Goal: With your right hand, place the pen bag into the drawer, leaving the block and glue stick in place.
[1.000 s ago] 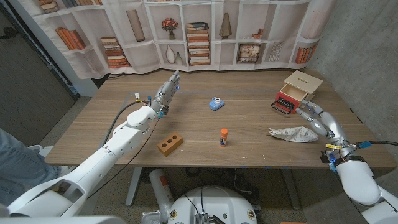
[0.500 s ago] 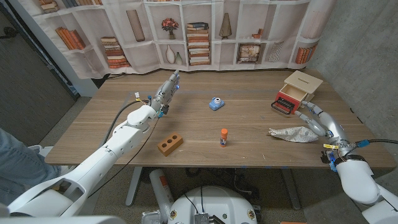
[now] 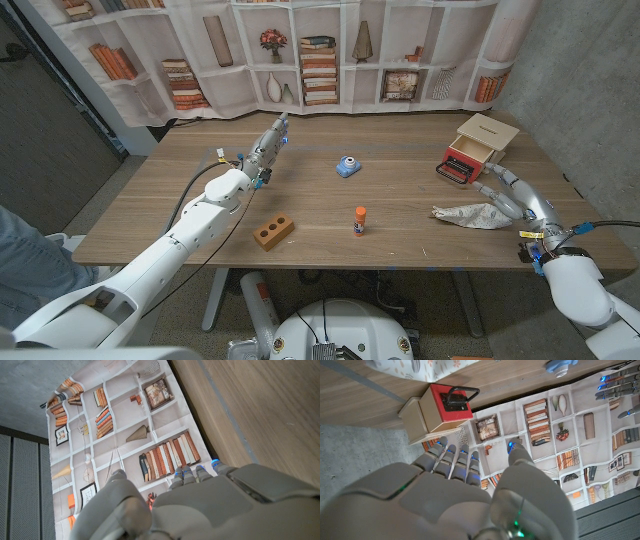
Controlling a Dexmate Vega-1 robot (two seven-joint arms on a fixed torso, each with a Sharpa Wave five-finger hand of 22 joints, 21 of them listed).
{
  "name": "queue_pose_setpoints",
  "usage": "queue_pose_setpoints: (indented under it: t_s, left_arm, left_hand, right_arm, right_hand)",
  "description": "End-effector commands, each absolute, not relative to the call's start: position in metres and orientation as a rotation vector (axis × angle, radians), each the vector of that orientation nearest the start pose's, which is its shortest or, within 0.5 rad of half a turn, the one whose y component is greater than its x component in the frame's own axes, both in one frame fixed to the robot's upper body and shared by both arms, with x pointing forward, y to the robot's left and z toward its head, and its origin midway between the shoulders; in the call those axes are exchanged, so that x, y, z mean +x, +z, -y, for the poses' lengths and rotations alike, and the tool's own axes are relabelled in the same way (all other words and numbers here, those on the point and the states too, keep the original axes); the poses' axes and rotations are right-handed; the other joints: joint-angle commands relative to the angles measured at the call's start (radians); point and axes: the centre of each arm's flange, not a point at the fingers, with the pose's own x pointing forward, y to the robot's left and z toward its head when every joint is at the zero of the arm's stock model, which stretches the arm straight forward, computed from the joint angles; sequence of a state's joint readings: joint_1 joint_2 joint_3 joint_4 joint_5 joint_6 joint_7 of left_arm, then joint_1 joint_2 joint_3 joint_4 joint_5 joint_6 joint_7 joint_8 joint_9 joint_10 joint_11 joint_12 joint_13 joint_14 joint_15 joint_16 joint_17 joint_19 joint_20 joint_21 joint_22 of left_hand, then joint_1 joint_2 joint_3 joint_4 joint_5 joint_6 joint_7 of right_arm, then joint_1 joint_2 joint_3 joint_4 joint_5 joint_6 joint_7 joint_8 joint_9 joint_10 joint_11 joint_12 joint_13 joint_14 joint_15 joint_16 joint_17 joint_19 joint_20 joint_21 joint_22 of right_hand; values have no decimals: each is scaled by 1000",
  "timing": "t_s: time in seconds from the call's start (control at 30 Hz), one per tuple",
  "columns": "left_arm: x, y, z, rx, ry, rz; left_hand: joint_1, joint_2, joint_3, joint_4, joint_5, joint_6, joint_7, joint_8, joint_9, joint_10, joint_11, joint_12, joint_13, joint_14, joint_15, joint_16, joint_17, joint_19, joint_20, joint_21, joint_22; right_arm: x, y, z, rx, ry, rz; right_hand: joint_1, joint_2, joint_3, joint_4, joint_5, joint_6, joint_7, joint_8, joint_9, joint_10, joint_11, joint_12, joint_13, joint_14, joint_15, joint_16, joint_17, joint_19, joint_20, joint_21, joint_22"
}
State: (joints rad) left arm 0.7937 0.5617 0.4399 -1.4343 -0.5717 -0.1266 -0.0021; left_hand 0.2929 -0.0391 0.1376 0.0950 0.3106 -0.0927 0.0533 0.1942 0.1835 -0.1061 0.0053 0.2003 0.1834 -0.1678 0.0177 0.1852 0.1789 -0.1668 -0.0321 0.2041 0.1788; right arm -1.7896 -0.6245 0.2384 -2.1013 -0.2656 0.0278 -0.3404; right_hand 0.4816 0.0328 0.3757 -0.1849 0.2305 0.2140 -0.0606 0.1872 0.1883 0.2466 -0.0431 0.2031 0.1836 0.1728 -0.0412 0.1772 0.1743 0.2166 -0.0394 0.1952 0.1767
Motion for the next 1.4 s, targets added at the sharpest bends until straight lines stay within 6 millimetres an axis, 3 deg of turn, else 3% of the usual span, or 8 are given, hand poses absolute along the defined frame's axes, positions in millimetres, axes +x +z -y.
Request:
queue_pose_setpoints:
  t_s: [0.03, 0.27, 0.47, 0.83, 1.4]
  left_arm:
    - [645, 3, -246, 120, -281, 550]
    - [645, 3, -246, 116, -278, 552]
    - [645, 3, -247, 113, -278, 553]
    - [649, 2, -247, 121, -278, 544]
    - [657, 6, -247, 119, -286, 536]
  left_hand:
    - [4, 5, -3, 0, -3, -1, -4, 3, 4, -2, -2, 3, 5, -11, 1, 0, 3, -77, -17, -3, 5]
    - [5, 5, -4, 0, -3, -1, -4, 3, 4, -3, -3, 3, 5, -12, 2, 0, 3, -78, -16, -3, 5]
    - [5, 6, -5, 0, -3, -1, -3, 3, 4, -3, -4, 3, 5, -12, 2, 0, 3, -78, -16, -3, 5]
    - [6, 7, -7, 0, -4, 0, -4, 4, 4, -3, -4, 3, 5, -12, 2, 0, 3, -80, -16, -3, 5]
    - [7, 8, -10, 0, -4, -1, -5, 3, 4, -3, -2, 3, 5, -13, 2, 0, 3, -83, -13, -4, 5]
  right_arm:
    - [422, -113, 392, -887, -338, 519]
    - [421, -113, 394, -893, -342, 498]
    - [422, -111, 393, -919, -342, 478]
    - [426, -114, 394, -937, -339, 442]
    - [427, -110, 390, -981, -330, 387]
  right_hand:
    - [21, 0, 14, 1, 0, -11, 0, -1, 2, -7, 1, -3, 2, -8, -11, -2, 2, -3, -29, -5, 2]
    - [45, 0, 25, -1, -4, -20, -4, 0, 2, -14, -1, -4, 2, -16, -7, -3, 2, -9, -27, -6, 2]
    - [87, 0, 43, -2, -11, -31, -14, 1, 2, -25, -21, -4, 3, -24, -7, -2, 2, -12, -27, -5, 2]
    - [130, -6, 60, -3, -21, -34, -19, 5, 2, -26, -17, -2, 2, -28, -11, 0, 1, -2, -39, 0, 1]
    - [187, -15, 84, 0, -27, -56, -24, 3, 2, -52, -14, -6, 2, -46, 4, -2, 0, -13, -25, -3, 1]
